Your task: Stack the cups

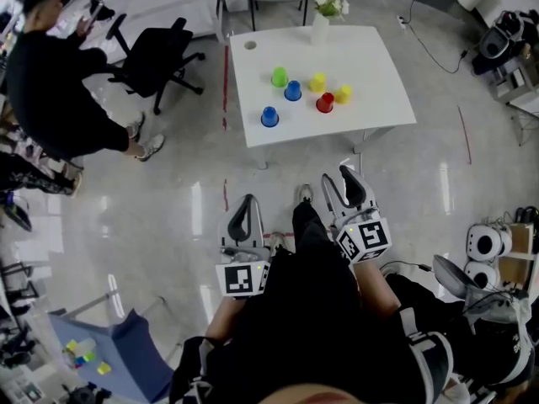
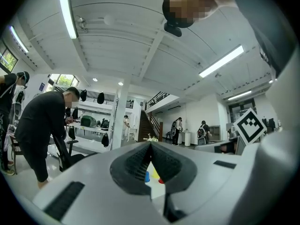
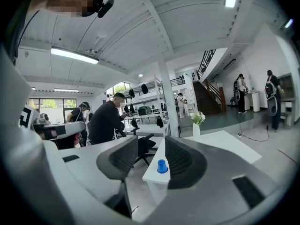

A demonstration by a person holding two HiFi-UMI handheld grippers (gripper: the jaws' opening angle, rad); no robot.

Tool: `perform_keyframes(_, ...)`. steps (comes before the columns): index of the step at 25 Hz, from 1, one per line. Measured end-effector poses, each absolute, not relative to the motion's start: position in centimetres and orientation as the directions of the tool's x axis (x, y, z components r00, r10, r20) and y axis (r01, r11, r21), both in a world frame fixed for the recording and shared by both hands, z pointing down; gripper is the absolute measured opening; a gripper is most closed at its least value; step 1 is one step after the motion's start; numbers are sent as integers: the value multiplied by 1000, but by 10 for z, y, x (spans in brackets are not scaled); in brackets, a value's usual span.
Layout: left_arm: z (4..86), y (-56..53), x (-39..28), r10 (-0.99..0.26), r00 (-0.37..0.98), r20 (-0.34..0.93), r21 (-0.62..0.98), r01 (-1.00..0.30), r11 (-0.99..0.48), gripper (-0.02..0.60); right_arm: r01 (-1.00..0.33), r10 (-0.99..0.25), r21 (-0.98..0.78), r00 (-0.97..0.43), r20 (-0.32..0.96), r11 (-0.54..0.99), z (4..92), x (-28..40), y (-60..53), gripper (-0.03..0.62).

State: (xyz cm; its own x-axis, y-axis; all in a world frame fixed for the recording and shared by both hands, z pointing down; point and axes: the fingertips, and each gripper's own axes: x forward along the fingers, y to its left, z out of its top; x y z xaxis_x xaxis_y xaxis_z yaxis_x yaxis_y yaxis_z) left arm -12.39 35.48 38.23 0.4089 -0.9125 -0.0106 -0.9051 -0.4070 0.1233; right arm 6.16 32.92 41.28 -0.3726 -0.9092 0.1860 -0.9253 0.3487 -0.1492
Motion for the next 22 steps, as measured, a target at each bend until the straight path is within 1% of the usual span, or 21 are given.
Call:
perform_keyframes(11,368,248,-83,-925,380,-9,106,-919,-378,19,-919,-895,-140,-391,214,368,415,102,215,190)
perform_keyframes(15,365,211,-56,-930,368,-6,114,-923,-367,20,-917,-887,-140,-398,234,374,422,127,177,187)
perform_keyframes(22,361,158,-11,-943,331,-3,100,-939,-330,20,-894,-852,-158,-448,269,420,443,161,122,187)
